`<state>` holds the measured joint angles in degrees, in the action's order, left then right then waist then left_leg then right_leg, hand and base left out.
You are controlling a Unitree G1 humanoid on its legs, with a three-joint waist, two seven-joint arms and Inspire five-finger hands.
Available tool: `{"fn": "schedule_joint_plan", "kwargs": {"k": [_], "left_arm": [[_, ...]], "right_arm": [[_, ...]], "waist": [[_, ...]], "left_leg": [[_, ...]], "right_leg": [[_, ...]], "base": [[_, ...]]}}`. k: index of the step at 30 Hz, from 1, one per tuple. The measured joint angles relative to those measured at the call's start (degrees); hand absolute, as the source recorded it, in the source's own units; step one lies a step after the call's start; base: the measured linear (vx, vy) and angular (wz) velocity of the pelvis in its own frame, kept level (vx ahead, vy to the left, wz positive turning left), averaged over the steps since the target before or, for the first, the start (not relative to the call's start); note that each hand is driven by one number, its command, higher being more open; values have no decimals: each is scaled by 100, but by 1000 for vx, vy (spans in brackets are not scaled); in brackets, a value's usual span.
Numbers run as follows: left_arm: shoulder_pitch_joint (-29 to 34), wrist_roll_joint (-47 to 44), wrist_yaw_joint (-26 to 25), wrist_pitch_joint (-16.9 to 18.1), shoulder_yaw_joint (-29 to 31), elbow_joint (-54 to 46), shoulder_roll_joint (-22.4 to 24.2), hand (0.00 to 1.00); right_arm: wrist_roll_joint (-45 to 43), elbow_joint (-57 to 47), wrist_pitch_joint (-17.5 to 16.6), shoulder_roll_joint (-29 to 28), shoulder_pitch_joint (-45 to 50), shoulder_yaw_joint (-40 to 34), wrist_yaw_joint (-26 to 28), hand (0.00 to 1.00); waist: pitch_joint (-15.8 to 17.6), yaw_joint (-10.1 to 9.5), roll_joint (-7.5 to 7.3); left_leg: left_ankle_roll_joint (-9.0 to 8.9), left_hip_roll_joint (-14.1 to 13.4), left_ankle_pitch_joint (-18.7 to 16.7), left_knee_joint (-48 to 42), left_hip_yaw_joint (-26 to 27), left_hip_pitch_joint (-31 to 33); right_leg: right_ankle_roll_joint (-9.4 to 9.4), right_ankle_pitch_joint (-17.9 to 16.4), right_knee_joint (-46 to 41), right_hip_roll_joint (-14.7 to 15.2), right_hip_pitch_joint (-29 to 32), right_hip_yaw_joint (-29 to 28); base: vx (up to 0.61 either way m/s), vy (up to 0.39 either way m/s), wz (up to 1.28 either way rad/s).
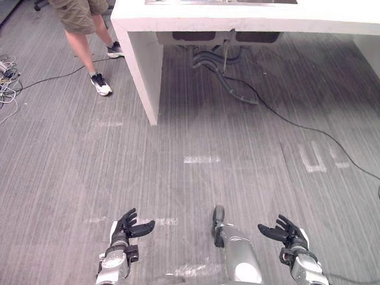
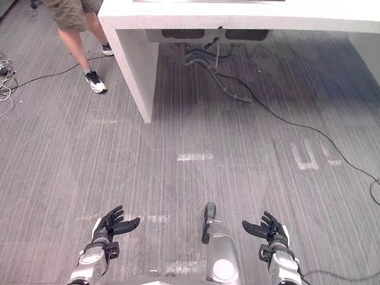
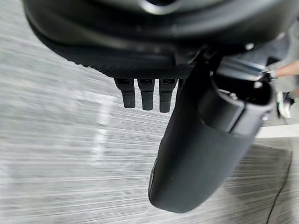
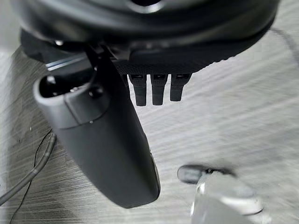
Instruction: Walk over to the sink, pick up the cup, carry it to the dishwasher, place the cup inside the dishwasher, then close the dishwasher door
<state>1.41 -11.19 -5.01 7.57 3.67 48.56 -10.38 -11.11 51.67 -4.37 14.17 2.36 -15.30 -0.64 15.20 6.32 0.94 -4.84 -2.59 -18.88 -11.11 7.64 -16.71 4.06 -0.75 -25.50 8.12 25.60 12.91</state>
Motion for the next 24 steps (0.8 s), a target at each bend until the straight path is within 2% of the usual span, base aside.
{"fn": "schedule_joint_plan", "kwargs": {"k": [1,2,3,4,5,6,7,8,9,10,11,12,13,14,15,16,17,18,19,20,21,22,23,24], "left_arm": [[7,-2,2,2,-9,-2,46,90],[2,-1,3,3,-77,-2,104,90],[4,-11,9,9,-73,-16,145,90],[21,-16,9,9,-69,-20,153,90],[60,-43,10,7,-70,-76,182,90],[82,-124,9,7,-70,-149,220,90],[78,-129,9,6,-71,-218,241,90],[84,-141,7,-6,-77,-494,280,90],[93,-158,6,-8,-83,-685,290,90],[103,-240,-2,-12,-127,-1114,289,90],[150,-248,-11,-13,-166,-1645,292,90],[183,-249,-18,-14,-181,-1931,296,90],[271,-281,-49,-14,-188,-2548,318,90],[367,-336,-163,-11,-205,-3222,401,90],[393,-338,-259,1,-232,-3653,464,90],[396,-336,-320,29,-266,-4019,475,90],[397,-336,-358,39,-277,-4390,493,90],[365,-318,-421,71,-282,-4984,536,90],[346,-299,-436,77,-291,-5095,547,90],[256,-202,-480,127,-293,-5447,558,90],[150,-114,-573,141,-254,-5762,517,90],[85,-77,-645,176,-251,-5862,471,90],[18,15,-803,223,-202,-6042,425,90],[17,105,-959,348,-122,-6226,409,90]], "right_arm": [[-1,9,0,5,8,-7,-2,90],[-1,8,0,22,-4,-8,16,90],[-15,13,3,-3,-12,1,26,90],[-24,18,4,-28,-10,4,26,90],[-61,18,-7,-44,3,12,25,90],[-97,15,-36,-40,13,4,6,90],[-129,-2,-47,-40,10,-11,-17,90],[-160,-33,-75,-35,-8,-14,-77,90],[-191,-33,-84,-30,-24,-14,-90,90],[-250,-32,-88,-30,-34,-14,-110,90],[-273,-19,-85,-42,-31,-10,-130,90],[-278,-19,-85,-53,-39,-5,-141,90],[-276,-18,-86,-73,-46,16,-159,90],[-275,-18,-92,-56,-25,63,-177,90],[-272,-5,-95,-52,22,63,-194,90],[-258,23,-94,-102,97,65,-194,90],[-228,26,-94,-151,145,60,-199,90],[-215,78,-96,-191,207,49,-196,90],[-209,95,-96,-192,213,47,-192,90],[-116,182,-90,-216,212,39,-184,90],[-58,243,-76,-291,242,39,-167,90],[-52,250,-68,-334,274,40,-161,90],[-48,255,-54,-396,318,53,-105,90],[-45,249,-53,-457,314,97,-33,90]], "waist": [[-25,26,33],[-56,44,182],[-38,32,235],[-38,-8,235],[-27,-67,228],[-5,-105,187],[4,-110,151],[28,-110,85],[40,-128,64],[52,-218,45],[70,-317,13],[82,-369,-6],[99,-421,-35],[51,-459,61],[47,-501,120],[14,-575,111],[-85,-637,35],[-143,-622,-73],[-149,-615,-78],[-155,-583,-106],[-152,-518,-226],[-139,-481,-274],[-144,-436,-270],[-158,-390,-230]], "left_leg": [[-28,-90,6,-384,-33,152],[-365,-396,127,-1506,2,643],[-788,-760,485,-2809,21,1137],[-864,-919,546,-3423,68,1328],[-820,-1276,537,-4480,297,1634],[-642,-1534,483,-5081,584,1914],[-544,-1613,434,-5215,752,2113],[-349,-1643,329,-5111,1024,2515],[-278,-1612,287,-4943,1120,2730],[-204,-1475,244,-4337,1236,3109],[-172,-1214,247,-3390,1243,3368],[-104,-1051,329,-2818,1205,3451],[-92,-727,665,-1552,1026,3574],[-177,-514,1096,-427,697,3658],[-98,-504,1443,-280,516,3729],[80,-440,1838,-471,369,3659],[265,-308,1966,-638,290,3664],[561,-172,1721,-980,310,3670],[587,-153,1633,-1052,322,3654],[685,-71,1353,-1257,377,3546],[727,103,1104,-1309,390,3263],[773,163,1001,-1271,407,3067],[784,210,810,-1143,412,2639],[756,179,728,-867,448,2175]], "right_leg": [[130,-177,-147,-13,-14,59],[319,-449,-150,-139,-202,251],[437,-634,-64,-307,-533,365],[502,-699,11,-404,-748,388],[570,-813,281,-614,-1272,441],[628,-894,591,-719,-1766,460],[650,-921,790,-740,-2032,480],[648,-918,1188,-771,-2408,502],[626,-900,1364,-784,-2560,506],[596,-865,1632,-792,-2811,514],[566,-855,1851,-778,-3046,478],[537,-872,1945,-755,-3158,444],[434,-928,2109,-714,-3362,379],[236,-1040,2192,-765,-3503,294],[51,-1165,2228,-836,-3654,255],[-155,-1305,2204,-786,-3830,138],[-420,-1541,1920,-626,-3820,39],[-738,-1836,911,-317,-3464,-135],[-749,-1842,619,-255,-3356,-169],[-927,-1759,-648,-31,-2886,-295],[-1619,-1322,-1945,326,-2429,-393],[-1675,-1251,-2467,462,-2280,-425],[-1443,-1376,-3175,631,-1984,-386],[-1179,-1526,-3272,689,-1740,-199]], "base": [[457,-300,50],[584,-378,39],[591,-367,27],[692,-382,4],[560,-275,-6],[635,-274,1],[478,-172,17],[457,-156,18],[430,-121,11],[452,-70,-7],[468,-42,-14],[494,13,-24],[475,70,-29],[569,143,-38],[489,169,-45],[547,231,-45],[710,284,-46],[598,235,-28],[583,220,-18],[467,179,2],[586,210,8],[703,177,9],[694,117,-5],[686,87,-20]]}}
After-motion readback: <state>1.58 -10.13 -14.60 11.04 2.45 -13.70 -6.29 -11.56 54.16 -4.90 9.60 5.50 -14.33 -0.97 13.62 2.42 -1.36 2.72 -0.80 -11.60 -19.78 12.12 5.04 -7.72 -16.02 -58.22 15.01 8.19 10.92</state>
